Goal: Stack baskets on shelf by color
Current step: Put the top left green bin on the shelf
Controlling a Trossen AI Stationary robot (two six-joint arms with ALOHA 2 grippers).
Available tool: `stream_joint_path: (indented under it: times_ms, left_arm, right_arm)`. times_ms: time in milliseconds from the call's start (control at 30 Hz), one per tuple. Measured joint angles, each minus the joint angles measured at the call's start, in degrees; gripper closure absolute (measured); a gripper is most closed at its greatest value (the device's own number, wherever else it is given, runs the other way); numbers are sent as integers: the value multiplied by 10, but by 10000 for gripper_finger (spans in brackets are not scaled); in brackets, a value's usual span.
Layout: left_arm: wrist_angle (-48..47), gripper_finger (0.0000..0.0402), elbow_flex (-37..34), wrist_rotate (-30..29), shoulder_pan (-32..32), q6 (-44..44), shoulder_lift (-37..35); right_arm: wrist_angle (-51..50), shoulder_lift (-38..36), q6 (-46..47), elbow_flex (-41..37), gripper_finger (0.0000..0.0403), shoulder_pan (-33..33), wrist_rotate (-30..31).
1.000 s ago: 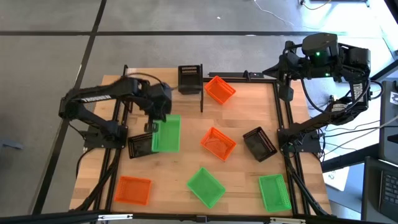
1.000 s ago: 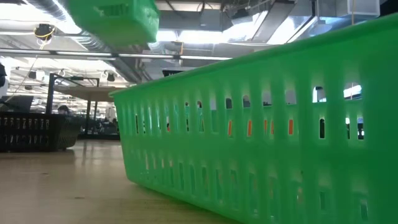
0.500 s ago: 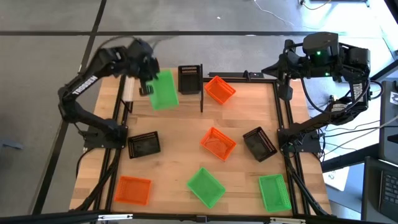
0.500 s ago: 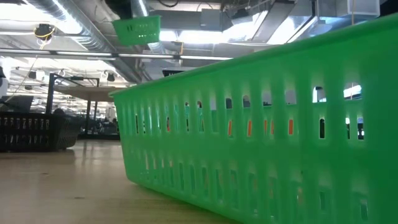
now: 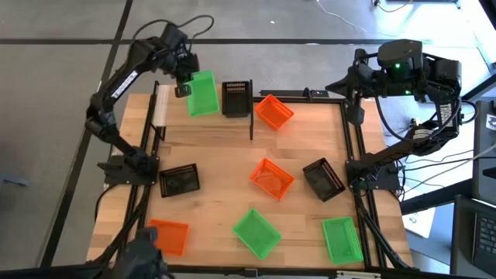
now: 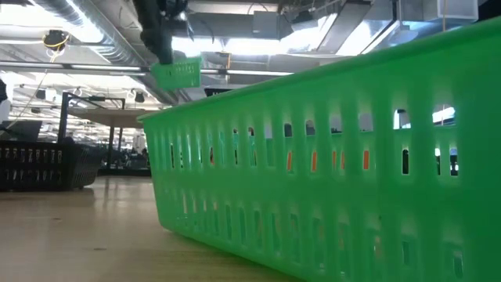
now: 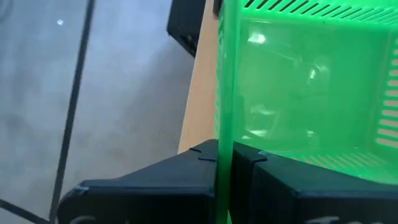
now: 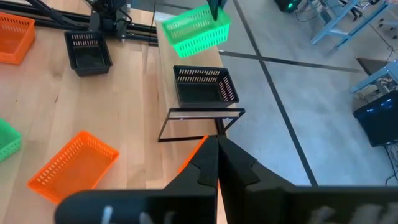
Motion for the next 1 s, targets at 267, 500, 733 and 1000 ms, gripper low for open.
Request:
stream_joint_path:
  times_ms: [267, 500, 733, 1000]
  left_arm:
    - [-27, 401, 0, 10, 23, 41, 66]
    - [-15, 401, 0, -4, 23, 73, 96]
    - [-15, 401, 1, -19, 24, 82, 116]
    - [-11, 396, 1, -47, 18, 87, 117]
  right_arm:
    - [1, 0, 14, 0, 402, 0, 0]
    - [1, 0, 13, 0, 402, 0, 0]
    - [1, 0, 13, 0, 402, 0, 0]
    - [1, 0, 12, 0, 402, 0, 0]
